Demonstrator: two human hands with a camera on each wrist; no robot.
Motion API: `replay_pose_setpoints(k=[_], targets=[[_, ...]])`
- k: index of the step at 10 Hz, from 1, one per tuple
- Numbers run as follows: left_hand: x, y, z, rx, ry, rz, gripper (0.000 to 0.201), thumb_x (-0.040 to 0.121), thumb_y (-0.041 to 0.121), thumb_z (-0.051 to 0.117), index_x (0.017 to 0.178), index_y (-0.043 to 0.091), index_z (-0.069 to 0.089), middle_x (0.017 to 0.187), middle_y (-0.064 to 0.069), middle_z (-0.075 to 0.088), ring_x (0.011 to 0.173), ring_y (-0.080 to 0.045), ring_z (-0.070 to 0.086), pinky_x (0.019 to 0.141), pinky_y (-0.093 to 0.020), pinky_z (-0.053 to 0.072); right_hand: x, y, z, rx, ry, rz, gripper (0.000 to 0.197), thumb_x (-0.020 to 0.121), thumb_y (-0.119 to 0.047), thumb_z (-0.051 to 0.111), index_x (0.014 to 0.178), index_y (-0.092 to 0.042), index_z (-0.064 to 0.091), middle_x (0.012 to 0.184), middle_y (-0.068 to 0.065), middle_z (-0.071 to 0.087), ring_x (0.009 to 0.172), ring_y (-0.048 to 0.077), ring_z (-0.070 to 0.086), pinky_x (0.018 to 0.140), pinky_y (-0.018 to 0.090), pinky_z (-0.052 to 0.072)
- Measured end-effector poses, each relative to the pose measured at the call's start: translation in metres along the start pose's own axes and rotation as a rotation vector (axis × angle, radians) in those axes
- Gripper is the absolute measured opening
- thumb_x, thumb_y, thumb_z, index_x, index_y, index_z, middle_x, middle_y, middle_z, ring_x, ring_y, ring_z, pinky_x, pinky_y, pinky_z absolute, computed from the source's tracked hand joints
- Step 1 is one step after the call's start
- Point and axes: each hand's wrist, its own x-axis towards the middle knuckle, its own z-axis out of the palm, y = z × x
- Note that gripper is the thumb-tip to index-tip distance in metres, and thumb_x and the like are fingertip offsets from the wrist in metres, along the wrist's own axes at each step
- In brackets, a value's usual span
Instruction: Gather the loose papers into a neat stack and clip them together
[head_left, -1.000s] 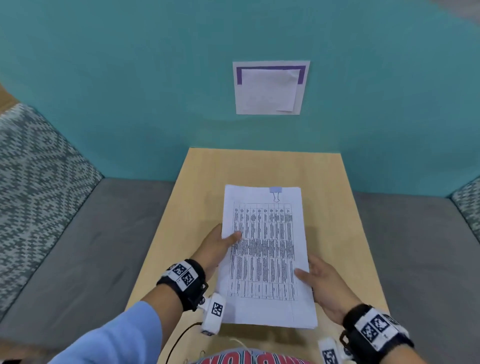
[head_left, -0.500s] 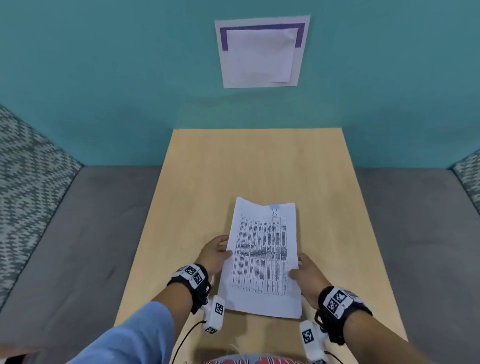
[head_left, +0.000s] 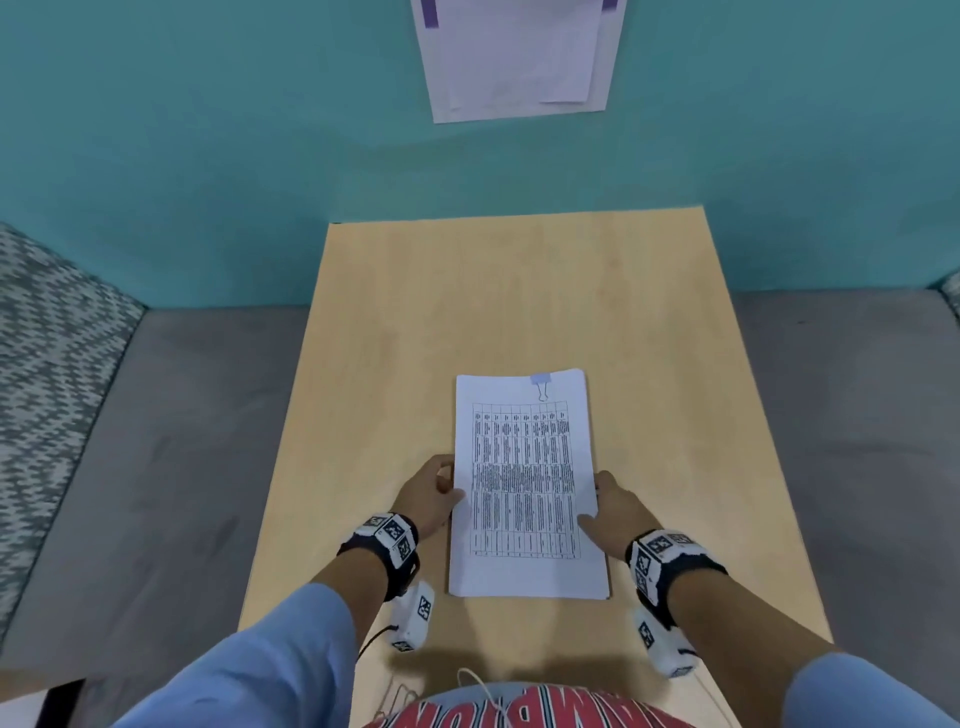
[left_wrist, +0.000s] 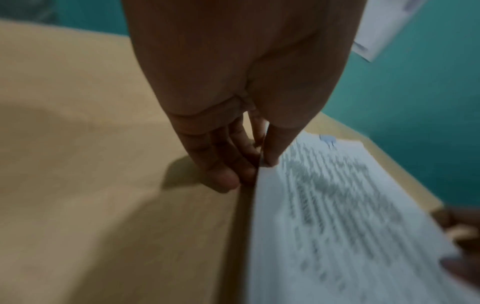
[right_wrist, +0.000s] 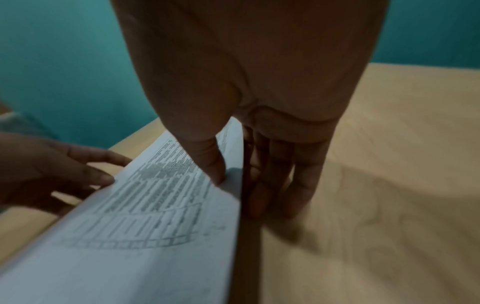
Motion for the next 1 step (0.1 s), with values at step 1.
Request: replay_pose_setpoints(k=[1], targets=[[-0.0148, -0.0082, -0.0057, 0.172, 0.030, 0.069, 0.055, 0.103, 0.025, 0.066, 0.152, 0.033, 0.044, 0.096, 0.004, 0.066, 0.084, -0.014, 0.062, 0.069, -0.019, 0.045, -0.0065, 0.0082, -0.0110, -0.210, 0.009, -0.007, 0.054, 0.093, -0.052, 0.061, 0.130, -0.015, 0.045, 0.119, 0.004, 0.068, 0.099, 0.022, 0.068, 0.079, 0.035, 0.057]])
